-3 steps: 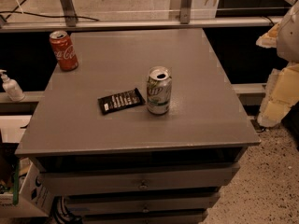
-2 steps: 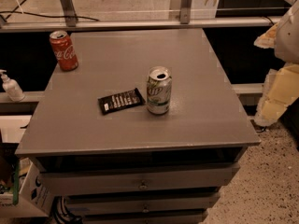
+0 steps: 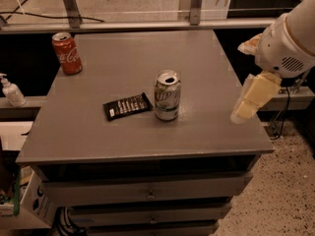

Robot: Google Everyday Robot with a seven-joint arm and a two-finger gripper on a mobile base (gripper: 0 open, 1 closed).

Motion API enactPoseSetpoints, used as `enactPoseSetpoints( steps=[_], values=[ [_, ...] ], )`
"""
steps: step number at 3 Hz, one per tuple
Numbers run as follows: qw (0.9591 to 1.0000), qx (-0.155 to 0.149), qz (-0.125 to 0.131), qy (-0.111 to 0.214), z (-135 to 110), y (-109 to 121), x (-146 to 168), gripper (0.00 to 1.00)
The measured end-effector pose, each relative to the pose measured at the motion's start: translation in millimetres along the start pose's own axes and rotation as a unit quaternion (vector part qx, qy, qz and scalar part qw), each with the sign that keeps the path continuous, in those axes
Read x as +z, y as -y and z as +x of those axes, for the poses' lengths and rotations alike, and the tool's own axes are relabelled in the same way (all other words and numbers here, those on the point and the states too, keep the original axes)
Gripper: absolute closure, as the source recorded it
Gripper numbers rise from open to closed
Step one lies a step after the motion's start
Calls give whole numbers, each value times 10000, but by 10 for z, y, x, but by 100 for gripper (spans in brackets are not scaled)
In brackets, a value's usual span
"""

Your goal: Move 7up can near coke can

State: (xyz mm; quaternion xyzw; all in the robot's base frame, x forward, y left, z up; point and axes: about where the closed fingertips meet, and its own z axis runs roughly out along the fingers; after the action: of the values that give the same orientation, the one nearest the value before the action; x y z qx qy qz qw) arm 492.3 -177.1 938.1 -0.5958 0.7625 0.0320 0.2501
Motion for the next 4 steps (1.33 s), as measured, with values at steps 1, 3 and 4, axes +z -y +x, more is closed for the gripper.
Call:
enactPoseSetpoints(
  steps=[1, 3, 4],
  values=[
    [10000, -31, -23, 28, -6, -8, 13, 0],
    [9969, -28, -332, 714, -126, -238, 278, 0],
    [9917, 102, -502, 1176, -182, -318, 475, 0]
  ],
)
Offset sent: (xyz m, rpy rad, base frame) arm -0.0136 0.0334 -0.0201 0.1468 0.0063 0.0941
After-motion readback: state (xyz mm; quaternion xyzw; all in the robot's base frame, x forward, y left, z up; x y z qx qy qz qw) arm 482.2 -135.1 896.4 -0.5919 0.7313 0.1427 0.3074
